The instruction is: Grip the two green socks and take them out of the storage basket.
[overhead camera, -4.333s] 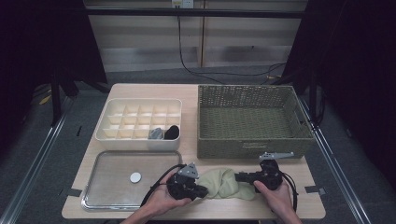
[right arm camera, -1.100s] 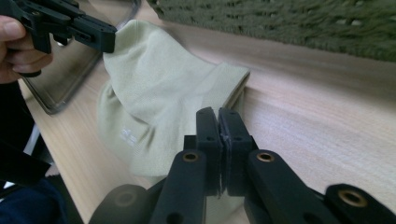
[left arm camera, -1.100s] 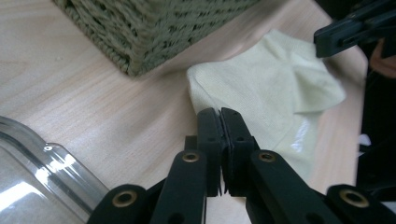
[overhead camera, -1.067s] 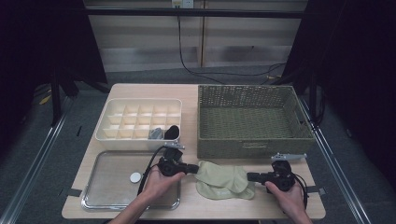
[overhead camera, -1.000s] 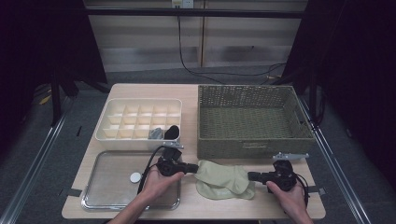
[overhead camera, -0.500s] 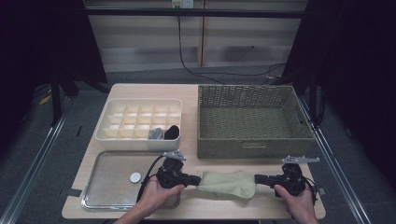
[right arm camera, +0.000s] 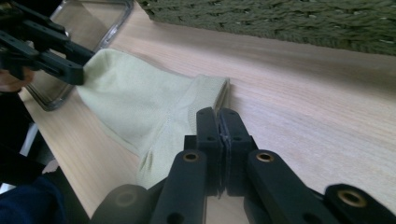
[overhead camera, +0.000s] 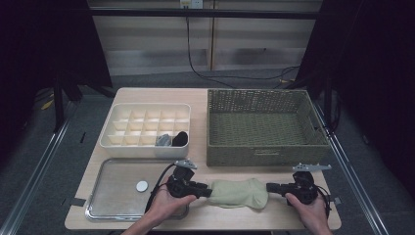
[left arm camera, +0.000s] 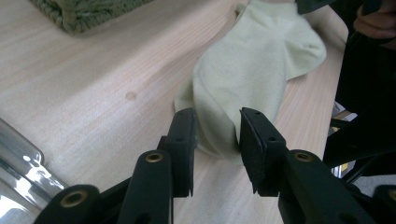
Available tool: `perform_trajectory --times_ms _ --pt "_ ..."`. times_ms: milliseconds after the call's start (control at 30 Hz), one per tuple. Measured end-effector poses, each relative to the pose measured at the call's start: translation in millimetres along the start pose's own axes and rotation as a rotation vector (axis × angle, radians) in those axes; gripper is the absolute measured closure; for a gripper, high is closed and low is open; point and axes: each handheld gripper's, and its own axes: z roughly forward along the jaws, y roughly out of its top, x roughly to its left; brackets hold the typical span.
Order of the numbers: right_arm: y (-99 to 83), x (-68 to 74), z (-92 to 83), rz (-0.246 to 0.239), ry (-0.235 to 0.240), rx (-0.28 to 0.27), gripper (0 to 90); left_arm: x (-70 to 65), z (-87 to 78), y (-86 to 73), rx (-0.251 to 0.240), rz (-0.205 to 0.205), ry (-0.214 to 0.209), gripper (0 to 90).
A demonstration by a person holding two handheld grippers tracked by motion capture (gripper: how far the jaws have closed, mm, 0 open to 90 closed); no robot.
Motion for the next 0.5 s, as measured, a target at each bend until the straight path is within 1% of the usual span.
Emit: perform_trajectory --times_ms 67,100,133,167,200,233,267,300,367,400,433,500 --pt "-0.6 -1.1 0.2 0.006 -0.004 0.003 87.8 -0.9 -3.3 1.9 -0.012 0.01 0.002 64.8" --pt "-0.9 -1.5 0.3 0.005 -0.006 0.003 86.6 -1.8 -5.0 3.0 -0.017 0.01 0.002 62.8" --pt "-1.1 -1.4 0.1 0.006 -0.011 0.004 85.4 -1.6 -6.7 4.4 -0.026 0.007 -0.013 60.9" --pt "-1.0 -0.9 -0.2 0.002 -0.014 0.005 83.1 -1.4 -7.4 5.5 -0.021 0.006 -0.014 59.5" --pt "-0.8 -0.3 -0.4 0.002 -0.017 0.003 80.1 -0.9 -8.8 6.8 -0.017 0.013 -0.005 58.8" --pt "-0.3 0.5 -1.2 0.007 -0.018 -0.001 78.6 -1.0 -9.7 8.1 -0.021 0.009 -0.004 58.2" --pt "0.2 0.8 -1.8 0.003 -0.002 -0.008 78.7 -1.4 -10.2 9.5 -0.025 0.014 -0.006 58.1" --pt "1.2 2.4 -2.1 0.004 -0.001 -0.009 77.6 -2.1 -10.1 11.0 -0.028 0.023 -0.009 58.6" --pt "3.1 4.5 -1.3 0.002 0.007 -0.005 73.1 -4.4 -10.2 15.1 -0.029 0.044 0.007 62.5" --pt "4.3 5.9 -0.1 0.001 0.002 0.0 71.3 -5.7 -9.1 17.1 -0.043 0.045 -0.002 64.6" --pt "5.7 7.5 1.7 0.002 0.006 0.008 70.0 -6.6 -7.7 19.7 -0.033 0.051 -0.002 66.1" --pt "8.3 9.6 5.9 -0.004 0.002 0.016 64.6 -9.0 -2.5 23.6 -0.034 0.057 -0.015 69.9"
